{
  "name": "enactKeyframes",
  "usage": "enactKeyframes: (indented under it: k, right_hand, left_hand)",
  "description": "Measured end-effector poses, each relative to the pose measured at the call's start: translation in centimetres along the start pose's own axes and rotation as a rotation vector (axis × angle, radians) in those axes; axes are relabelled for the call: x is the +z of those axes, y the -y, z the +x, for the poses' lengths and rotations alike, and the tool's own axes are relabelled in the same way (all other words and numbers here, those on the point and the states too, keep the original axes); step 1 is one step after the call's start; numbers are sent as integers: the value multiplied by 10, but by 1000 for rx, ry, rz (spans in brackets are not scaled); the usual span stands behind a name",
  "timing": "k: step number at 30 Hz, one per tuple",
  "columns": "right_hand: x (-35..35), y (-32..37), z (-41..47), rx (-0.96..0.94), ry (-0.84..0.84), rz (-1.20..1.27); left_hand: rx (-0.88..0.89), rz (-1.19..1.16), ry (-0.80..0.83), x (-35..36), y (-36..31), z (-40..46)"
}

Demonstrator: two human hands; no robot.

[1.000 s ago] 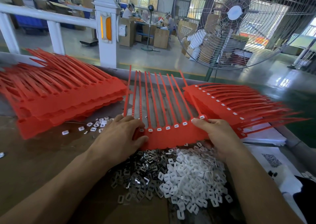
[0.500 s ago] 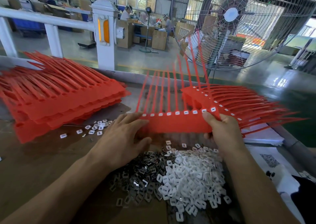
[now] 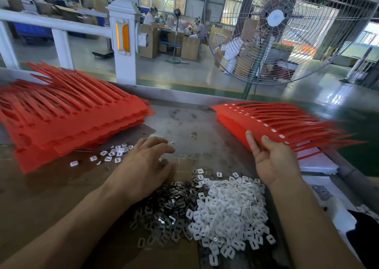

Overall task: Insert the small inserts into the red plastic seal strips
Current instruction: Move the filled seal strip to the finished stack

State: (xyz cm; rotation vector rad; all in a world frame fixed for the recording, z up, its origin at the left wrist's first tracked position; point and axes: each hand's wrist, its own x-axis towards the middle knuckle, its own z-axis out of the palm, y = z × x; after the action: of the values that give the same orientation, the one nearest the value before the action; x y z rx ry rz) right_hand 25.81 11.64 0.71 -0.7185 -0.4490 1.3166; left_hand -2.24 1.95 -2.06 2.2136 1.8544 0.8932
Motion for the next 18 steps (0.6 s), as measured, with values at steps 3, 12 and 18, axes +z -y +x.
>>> enactKeyframes:
  k: [3, 12, 18]
  right_hand:
    - [1, -1, -1, 31, 41, 87]
    - [-4, -8, -13, 24, -111, -407]
    - [5, -17, -21, 51, 40, -626]
  left_hand:
    - [-25, -43, -20, 2, 4, 2]
    - [-209, -297, -105, 3, 7, 8]
    - [-480, -956, -289, -8, 13, 14]
